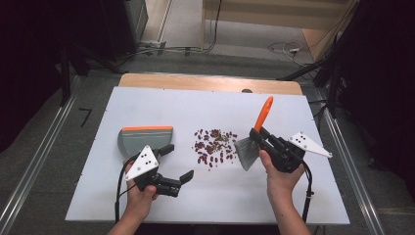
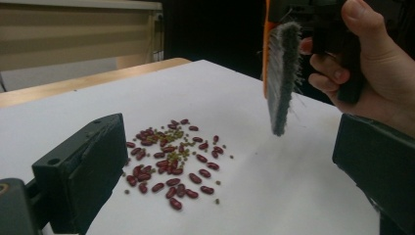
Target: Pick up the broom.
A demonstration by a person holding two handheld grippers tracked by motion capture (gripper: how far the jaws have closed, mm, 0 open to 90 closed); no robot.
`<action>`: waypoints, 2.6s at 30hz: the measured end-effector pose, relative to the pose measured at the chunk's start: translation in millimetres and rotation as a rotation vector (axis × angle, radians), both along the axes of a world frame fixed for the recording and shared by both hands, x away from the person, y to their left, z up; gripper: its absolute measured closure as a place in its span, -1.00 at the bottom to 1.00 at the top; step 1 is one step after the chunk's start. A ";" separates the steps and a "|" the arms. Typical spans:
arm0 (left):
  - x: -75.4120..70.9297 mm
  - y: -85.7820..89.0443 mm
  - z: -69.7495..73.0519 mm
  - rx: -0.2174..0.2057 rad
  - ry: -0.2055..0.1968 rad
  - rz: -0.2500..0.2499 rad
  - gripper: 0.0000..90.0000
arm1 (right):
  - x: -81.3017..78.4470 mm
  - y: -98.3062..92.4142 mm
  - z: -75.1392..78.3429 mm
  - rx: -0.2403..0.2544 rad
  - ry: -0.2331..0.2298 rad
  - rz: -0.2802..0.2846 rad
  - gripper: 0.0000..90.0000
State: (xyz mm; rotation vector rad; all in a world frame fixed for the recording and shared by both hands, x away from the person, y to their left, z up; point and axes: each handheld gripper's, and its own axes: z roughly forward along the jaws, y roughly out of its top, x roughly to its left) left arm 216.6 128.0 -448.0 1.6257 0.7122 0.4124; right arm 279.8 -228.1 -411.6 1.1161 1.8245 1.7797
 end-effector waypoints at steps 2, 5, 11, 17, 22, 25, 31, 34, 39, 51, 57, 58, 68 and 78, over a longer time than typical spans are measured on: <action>-0.5 -4.7 0.0 0.000 0.006 -0.010 -1.00 | -0.7 2.8 0.5 0.010 0.001 0.007 0.53; -1.5 -12.9 -0.2 0.002 0.020 -0.024 -0.95 | -4.4 12.6 2.7 0.012 -0.001 0.013 0.53; -3.6 -22.4 0.1 -0.005 0.037 -0.039 -0.89 | -9.6 27.5 5.6 0.016 -0.014 0.049 0.54; -6.1 -33.3 0.7 -0.018 0.058 -0.063 -0.84 | -13.7 41.9 4.3 0.008 -0.020 0.077 0.53; -7.0 -41.7 -1.3 -0.017 0.079 -0.078 -0.76 | -16.9 50.1 3.3 -0.006 -0.025 0.088 0.53; -7.3 -48.8 -1.9 -0.008 0.094 -0.072 -0.67 | -19.7 57.0 2.4 -0.007 -0.024 0.101 0.53; -6.3 -56.5 -5.8 0.002 0.105 -0.053 -0.54 | -25.6 67.8 3.5 -0.009 -0.032 0.131 0.53; -7.1 -60.8 -7.4 0.008 0.101 -0.044 -0.44 | -28.8 72.6 3.6 -0.010 -0.030 0.143 0.54; -6.0 -62.4 -10.0 0.019 0.111 -0.008 -0.20 | -33.8 80.4 4.0 -0.013 -0.034 0.158 0.54; -6.6 -70.4 -14.5 0.033 0.121 0.019 0.18 | -39.4 90.9 1.9 -0.024 -0.039 0.171 0.53; -5.3 -66.2 -13.5 0.035 0.125 0.034 0.66 | -40.1 92.3 0.5 -0.029 -0.036 0.172 0.53; -5.1 -65.5 -13.4 0.033 0.124 0.035 0.71 | -40.2 92.3 0.5 -0.029 -0.036 0.172 0.53; -2.2 -59.4 -12.2 0.062 0.131 0.016 0.88 | -38.3 94.3 0.4 -0.041 -0.035 0.192 0.52; 6.7 -40.0 -7.9 0.063 0.134 -0.042 0.90 | -25.5 84.7 4.8 -0.072 -0.043 0.309 0.06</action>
